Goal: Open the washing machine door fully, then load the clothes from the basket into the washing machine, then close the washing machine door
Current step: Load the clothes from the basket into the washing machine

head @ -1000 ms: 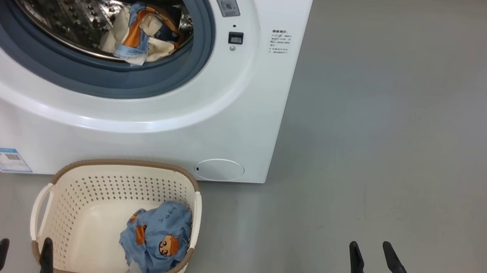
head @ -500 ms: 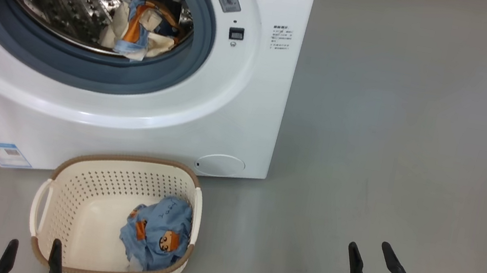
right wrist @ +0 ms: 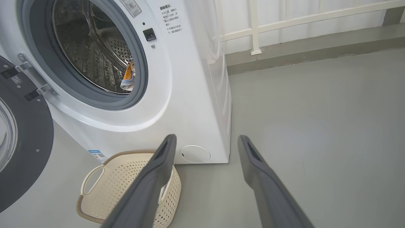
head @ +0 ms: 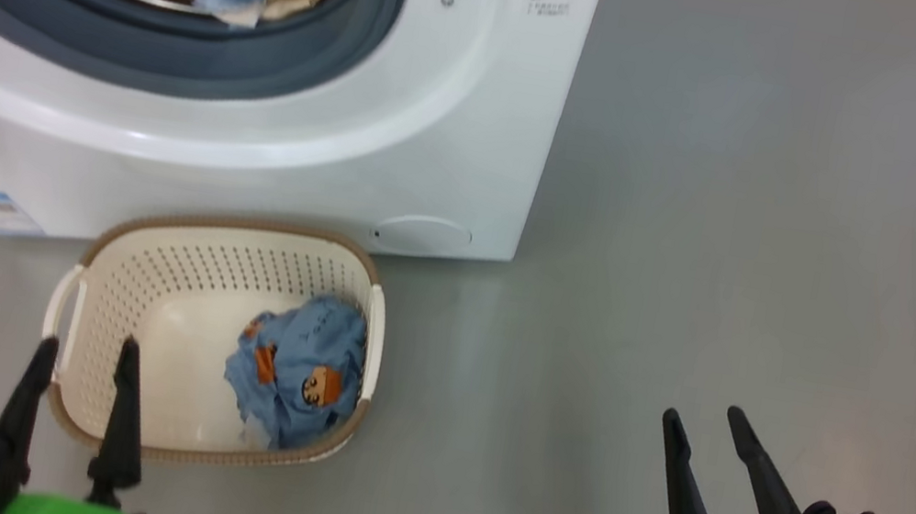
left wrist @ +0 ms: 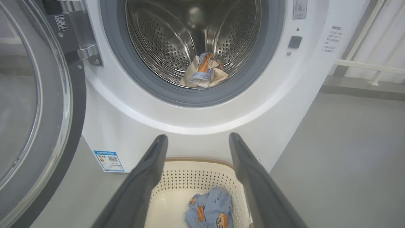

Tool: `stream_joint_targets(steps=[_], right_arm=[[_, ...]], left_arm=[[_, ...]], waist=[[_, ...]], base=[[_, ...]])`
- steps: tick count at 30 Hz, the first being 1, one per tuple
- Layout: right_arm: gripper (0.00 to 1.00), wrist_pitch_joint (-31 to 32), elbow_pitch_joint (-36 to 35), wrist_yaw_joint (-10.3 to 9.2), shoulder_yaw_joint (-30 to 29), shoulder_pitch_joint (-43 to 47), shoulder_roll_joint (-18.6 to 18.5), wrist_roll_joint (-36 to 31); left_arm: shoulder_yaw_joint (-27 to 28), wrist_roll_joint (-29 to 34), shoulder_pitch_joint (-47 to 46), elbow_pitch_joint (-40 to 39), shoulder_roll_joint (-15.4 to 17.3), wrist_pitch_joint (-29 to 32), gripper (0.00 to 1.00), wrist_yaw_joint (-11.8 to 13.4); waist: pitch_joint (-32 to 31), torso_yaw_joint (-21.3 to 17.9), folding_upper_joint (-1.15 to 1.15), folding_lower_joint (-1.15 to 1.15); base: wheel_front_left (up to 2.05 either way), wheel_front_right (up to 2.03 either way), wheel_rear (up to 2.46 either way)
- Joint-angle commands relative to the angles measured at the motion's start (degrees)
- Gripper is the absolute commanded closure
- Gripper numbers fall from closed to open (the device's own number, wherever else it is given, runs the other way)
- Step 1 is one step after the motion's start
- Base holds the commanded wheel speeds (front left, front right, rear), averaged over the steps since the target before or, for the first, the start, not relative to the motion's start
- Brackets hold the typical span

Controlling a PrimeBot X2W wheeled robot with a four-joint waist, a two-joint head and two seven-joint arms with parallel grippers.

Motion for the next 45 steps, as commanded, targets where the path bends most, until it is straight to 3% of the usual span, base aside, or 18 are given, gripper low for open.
stream_joint_targets(steps=[1, 10, 19, 35, 45], right_arm=[[0.0, -0.28, -1.78, 0.09, 1.33, -1.96, -0.5, -0.48], [0.0, -0.28, -3.12, 0.09, 1.13, -5.27, -0.89, -0.65], [0.0, -0.28, -4.59, 0.09, 0.56, -8.65, -1.06, -0.94], [0.0, -0.28, -6.89, 0.09, -0.58, -11.73, -0.9, -1.87], [0.0, -0.28, -7.33, 0.09, -0.8, -12.68, -0.43, -1.7]], left_arm=[[2.32, -0.89, -4.6, 0.68, 0.2, -0.36, 0.0, -0.46], [3.74, 0.4, -17.3, 11.0, 1.0, -0.36, 0.0, -3.85], [1.77, 0.09, -31.88, 29.13, 2.27, -0.36, 0.0, -7.34], [-2.04, -2.1, -51.18, 56.43, 3.97, 1.23, 0.0, -9.88], [-8.51, -3.38, -58.64, 65.33, 3.51, 4.53, 0.0, -10.14]], waist=[[5.97, -0.05, 0.0, 0.0], [15.26, -1.02, 0.0, 0.0], [24.83, -1.95, 0.0, 0.0], [36.49, -1.59, 0.0, 0.0], [40.25, -1.7, 0.0, 0.0]], base=[[0.0, 0.0, 0.0], [0.0, 0.0, 0.0], [0.0, 0.0, 0.0], [0.0, 0.0, 0.0], [0.0, 0.0, 0.0]])
